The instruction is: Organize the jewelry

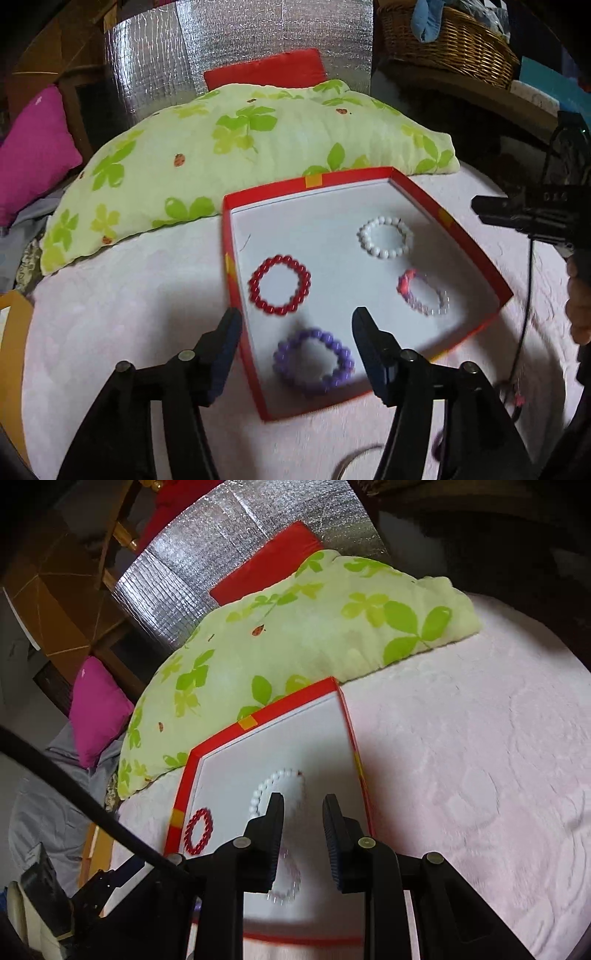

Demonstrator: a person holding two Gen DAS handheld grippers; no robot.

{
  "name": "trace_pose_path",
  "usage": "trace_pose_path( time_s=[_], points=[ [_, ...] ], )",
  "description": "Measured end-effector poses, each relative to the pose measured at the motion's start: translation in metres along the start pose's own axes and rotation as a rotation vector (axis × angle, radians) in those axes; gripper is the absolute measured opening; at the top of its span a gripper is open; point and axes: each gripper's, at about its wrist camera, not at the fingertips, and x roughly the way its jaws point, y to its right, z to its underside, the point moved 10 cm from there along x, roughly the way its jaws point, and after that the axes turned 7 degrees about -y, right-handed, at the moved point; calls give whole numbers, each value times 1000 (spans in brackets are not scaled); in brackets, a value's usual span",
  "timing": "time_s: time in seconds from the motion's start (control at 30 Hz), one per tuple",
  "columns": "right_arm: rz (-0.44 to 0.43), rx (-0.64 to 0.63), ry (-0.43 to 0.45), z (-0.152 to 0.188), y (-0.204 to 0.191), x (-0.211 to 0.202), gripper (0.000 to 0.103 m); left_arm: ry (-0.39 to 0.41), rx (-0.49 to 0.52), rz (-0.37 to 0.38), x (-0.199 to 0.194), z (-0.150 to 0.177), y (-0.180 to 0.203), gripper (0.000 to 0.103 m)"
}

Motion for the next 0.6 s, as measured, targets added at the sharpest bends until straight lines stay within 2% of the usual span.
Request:
trace_pose_path(
  time_s=[0.2,0.37,0.4,0.47,0.53,0.6],
  points=[
    [-34,34,-27,30,12,-29,25,-21,-22,7,-14,24,-6,64],
    [-56,76,-35,53,25,-51,25,-33,-107,31,-26,44,-18,64],
    [-61,91,-39,61,29,-56,26,-34,-125,36,-29,48,-19,64],
    [-68,114,-47,74,34,-63,38,-38,-136,41,-34,58,-17,64],
    [-65,113,-58,88,36,-67,43,-39,-126,32,-38,67,-11,65],
    [-62,98,-80,104,35,-70,43,-40,-104,25,-44,78,-2,67]
  ],
)
